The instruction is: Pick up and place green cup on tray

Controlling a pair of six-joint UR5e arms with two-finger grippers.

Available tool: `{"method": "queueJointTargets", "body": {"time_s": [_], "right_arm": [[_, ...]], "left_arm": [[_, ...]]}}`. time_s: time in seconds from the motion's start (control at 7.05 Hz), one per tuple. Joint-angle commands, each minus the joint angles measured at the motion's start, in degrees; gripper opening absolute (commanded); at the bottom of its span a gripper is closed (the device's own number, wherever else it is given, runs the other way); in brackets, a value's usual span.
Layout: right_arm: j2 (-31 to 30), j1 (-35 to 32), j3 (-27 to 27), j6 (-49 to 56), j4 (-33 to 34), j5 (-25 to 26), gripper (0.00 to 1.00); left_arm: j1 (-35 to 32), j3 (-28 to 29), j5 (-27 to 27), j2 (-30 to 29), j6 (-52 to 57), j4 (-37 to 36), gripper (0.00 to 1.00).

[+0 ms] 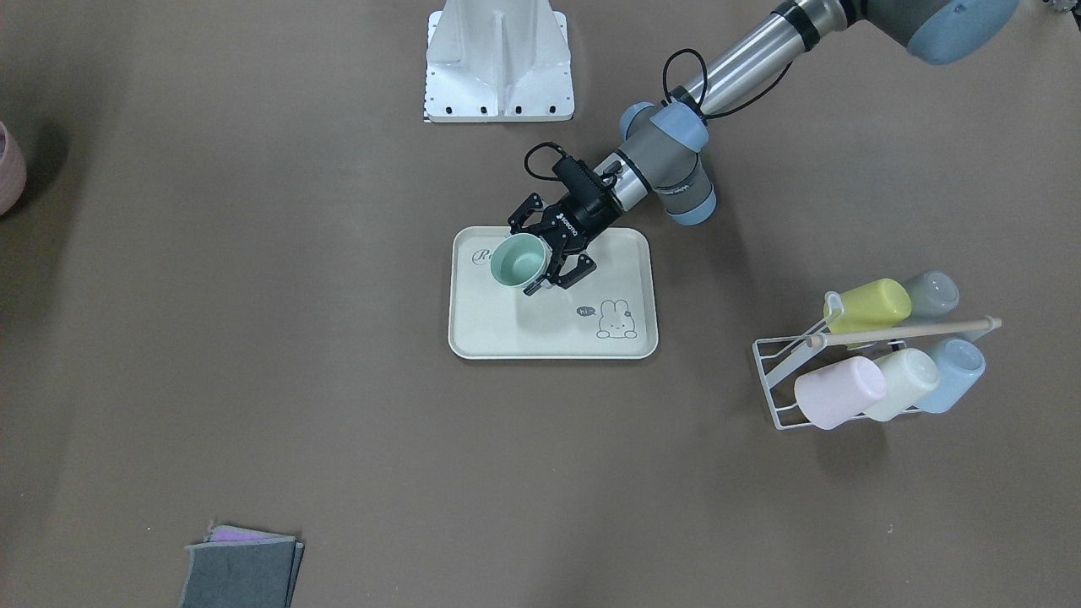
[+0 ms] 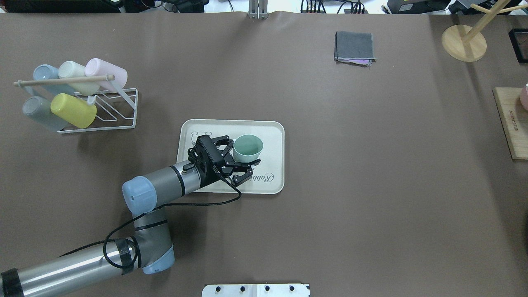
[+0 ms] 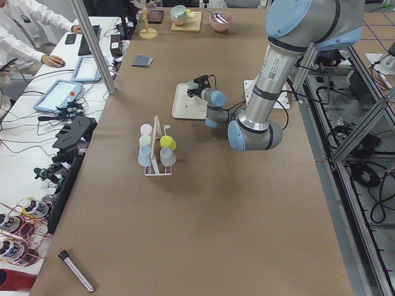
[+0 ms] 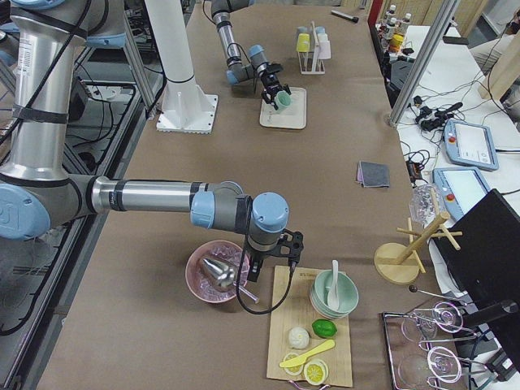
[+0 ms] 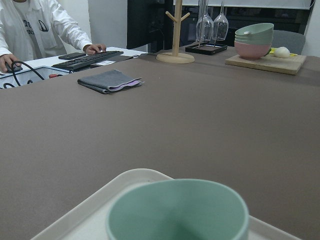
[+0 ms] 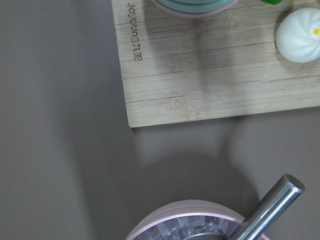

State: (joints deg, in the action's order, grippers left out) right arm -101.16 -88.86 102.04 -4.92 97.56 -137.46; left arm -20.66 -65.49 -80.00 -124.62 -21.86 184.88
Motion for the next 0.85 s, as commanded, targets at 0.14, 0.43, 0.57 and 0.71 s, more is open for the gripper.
{"method": "queueJointTargets", "body": {"time_s": [0.14, 0.43, 0.57, 0.71], "right_arm": [[0.0, -0.1, 0.0, 0.0, 0.0, 0.0, 1.0], [-0.1, -0.1, -0.1, 0.1, 0.0, 0.0, 1.0], [-0.3, -0.1, 0.0, 0.1, -0.2, 0.0, 1.0], [-0.4, -0.1, 0.0, 0.1, -0.2, 0.0, 1.0]], "left_arm": [[0.0, 0.0, 0.1, -0.1, 0.1, 0.0, 0.97], [0.0, 0.0, 0.1, -0.2, 0.3, 0.0, 0.97], [-0.3, -1.0, 0.1, -0.6, 0.3, 0.0, 0.98], [-0.7, -3.2, 0.1, -0.6, 0.2, -1.4, 0.98]]}}
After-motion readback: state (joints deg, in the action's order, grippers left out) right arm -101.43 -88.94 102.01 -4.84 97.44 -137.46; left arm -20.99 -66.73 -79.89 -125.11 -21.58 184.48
